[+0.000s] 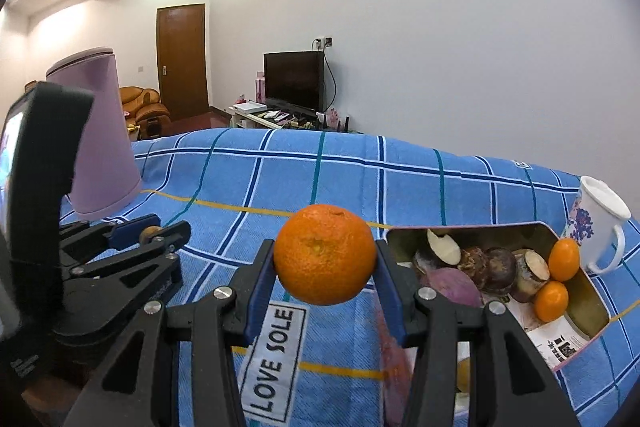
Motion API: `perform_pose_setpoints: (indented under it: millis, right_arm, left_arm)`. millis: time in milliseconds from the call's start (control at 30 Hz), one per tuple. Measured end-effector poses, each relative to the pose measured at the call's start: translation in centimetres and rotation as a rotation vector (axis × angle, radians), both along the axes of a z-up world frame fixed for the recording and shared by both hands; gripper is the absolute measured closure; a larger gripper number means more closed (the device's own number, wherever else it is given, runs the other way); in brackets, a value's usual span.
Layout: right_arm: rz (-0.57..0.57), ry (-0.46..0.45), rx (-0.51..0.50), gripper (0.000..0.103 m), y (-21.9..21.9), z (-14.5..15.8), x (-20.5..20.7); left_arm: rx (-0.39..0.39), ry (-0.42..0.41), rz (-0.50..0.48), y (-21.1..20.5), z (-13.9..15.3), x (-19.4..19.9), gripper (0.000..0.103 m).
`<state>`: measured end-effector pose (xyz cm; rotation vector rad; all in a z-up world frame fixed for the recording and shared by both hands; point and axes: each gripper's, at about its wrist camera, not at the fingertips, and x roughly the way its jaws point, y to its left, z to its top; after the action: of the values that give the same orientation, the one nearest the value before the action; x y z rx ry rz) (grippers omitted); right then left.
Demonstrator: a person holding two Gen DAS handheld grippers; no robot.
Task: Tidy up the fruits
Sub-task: 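Grasp the last orange with the right tool while the left tool grasps a small brown fruit, then carry the orange and small brown fruit over the tin box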
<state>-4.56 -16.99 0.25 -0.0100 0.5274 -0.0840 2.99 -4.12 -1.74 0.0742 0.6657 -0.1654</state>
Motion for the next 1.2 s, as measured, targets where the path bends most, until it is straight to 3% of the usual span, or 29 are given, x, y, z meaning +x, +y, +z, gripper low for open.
perform_pose_setpoints:
  millis: [500,1200]
  right_arm:
    - [-0.070,-0.021,0.007,0.053,-5.5,0.3,-3.3]
    - [-0.191,-0.041,-0.005,0.054,-14.2,0.8,-6.2]
  left_arm:
    - [0.024,-0.096,-0.046,-4.6,1.8,-4.2,0.074]
    - [0.011,-0.136,-0.158,-12.9,3.2,-7.3,0.074]
